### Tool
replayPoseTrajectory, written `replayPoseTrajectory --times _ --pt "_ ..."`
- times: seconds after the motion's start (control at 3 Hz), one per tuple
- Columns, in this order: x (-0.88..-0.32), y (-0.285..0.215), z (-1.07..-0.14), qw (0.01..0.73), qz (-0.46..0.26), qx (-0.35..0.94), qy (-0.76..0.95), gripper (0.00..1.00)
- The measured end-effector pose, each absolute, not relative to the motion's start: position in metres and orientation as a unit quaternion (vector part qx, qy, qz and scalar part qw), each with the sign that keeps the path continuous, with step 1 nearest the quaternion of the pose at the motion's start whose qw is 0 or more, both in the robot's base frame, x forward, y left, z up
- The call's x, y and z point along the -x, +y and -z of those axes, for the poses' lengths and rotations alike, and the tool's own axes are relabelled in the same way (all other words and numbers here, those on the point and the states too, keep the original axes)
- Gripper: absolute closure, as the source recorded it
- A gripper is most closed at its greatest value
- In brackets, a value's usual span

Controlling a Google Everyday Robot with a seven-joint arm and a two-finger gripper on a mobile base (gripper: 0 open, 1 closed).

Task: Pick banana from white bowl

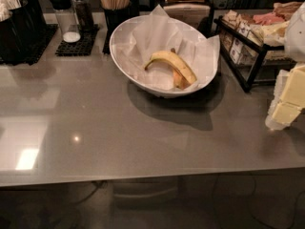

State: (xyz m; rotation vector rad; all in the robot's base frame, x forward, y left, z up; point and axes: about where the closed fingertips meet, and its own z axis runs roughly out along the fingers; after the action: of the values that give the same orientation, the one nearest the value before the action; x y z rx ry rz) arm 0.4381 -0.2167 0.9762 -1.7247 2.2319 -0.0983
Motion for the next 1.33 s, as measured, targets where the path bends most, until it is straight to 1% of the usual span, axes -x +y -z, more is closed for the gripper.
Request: replayPoseTrajectory --times 0.33,0.67,1.0,1.33 --pt "-0.438 -0.216 -0.977 0.16 0.035 0.603 0.781 0.0" --pt "-0.46 -0.193 -0.995 0.204 0.008 0.605 0.77 0.0" --pt "-0.498 -0.145 -1.033 0.267 -0.038 0.614 0.742 0.0" --pt "-0.503 -0.141 -1.058 0.294 -0.029 0.613 0.732 0.0"
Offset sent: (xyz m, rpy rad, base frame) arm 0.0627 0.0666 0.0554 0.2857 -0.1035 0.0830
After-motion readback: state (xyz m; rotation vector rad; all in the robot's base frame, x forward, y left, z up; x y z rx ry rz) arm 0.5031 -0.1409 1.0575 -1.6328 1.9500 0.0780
